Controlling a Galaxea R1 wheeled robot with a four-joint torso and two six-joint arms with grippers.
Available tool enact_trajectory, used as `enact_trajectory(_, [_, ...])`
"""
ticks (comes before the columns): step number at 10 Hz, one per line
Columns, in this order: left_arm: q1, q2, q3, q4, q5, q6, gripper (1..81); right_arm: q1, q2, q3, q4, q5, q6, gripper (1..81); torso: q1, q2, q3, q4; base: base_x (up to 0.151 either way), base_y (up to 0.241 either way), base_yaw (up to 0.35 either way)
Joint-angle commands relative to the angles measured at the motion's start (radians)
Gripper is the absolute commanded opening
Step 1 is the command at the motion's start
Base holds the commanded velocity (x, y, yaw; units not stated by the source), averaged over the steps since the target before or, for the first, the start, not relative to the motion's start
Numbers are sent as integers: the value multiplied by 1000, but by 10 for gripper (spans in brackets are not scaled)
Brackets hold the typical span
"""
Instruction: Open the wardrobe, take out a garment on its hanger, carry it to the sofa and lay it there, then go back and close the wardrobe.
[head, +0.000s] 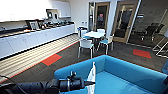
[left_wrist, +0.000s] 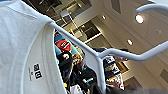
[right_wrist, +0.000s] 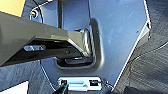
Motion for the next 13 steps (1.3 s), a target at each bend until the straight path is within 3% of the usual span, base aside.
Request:
enact_trajectory(1, [-140, -4, 45, 26, -42, 10, 10, 11, -2, 3, -11, -55, -2, 811, 0, 0, 0, 0, 0, 0, 0])
enact_trajectory(3, [-140, -5, 47, 26, -42, 11, 10, 11, -2, 3, -9, -55, -2, 811, 1, 1, 0, 0, 0, 0, 0])
enact_trajectory(5, [-140, -5, 39, 26, -42, 11, 10, 11, -2, 4, -11, -55, -4, 811, 0, 0, -25, 95, 0, 0, 0])
enact_trajectory(6, [-140, -4, 33, 26, -42, 10, 10, 11, -2, 6, -11, -55, -4, 811, 0, 0, -28, 103, 0, 0, 0])
enact_trajectory(7, [-140, -1, 19, 25, -42, 10, 10, 13, -2, 6, -11, -55, -4, 811, 0, 0, -33, 130, 0, 0, 0])
enact_trajectory(8, [-141, 2, 7, 25, -41, 10, 10, 11, -2, 6, -9, -55, -4, 811, 0, 0, -12, 66, 0, 0, 0])
enact_trajectory(9, [-141, 7, 5, 25, -41, 10, 10, 13, -2, 6, -9, -55, -4, 811, 0, 0, -16, 97, 0, 0, 0])
enact_trajectory(10, [-140, 9, 5, 26, -41, 8, 10, 13, -2, 7, -9, -55, -2, 811, 0, 0, -19, 97, 0, 0, 0])
enact_trajectory(11, [-141, 10, 5, 26, -41, 8, 10, 13, -2, 9, -9, -55, -2, 811, 0, 0, -20, 35, 0, 0, 0])
enact_trajectory(12, [-140, 10, 4, 26, -41, 8, 10, 13, -2, 9, -9, -55, -2, 811, 0, 0, -20, 19, 0, 0, 0])
enact_trajectory(13, [-141, 12, 4, 26, -41, 8, 10, 14, -2, 8, -9, -55, -2, 811, 0, 0, -20, -9, 0, 0, 0])
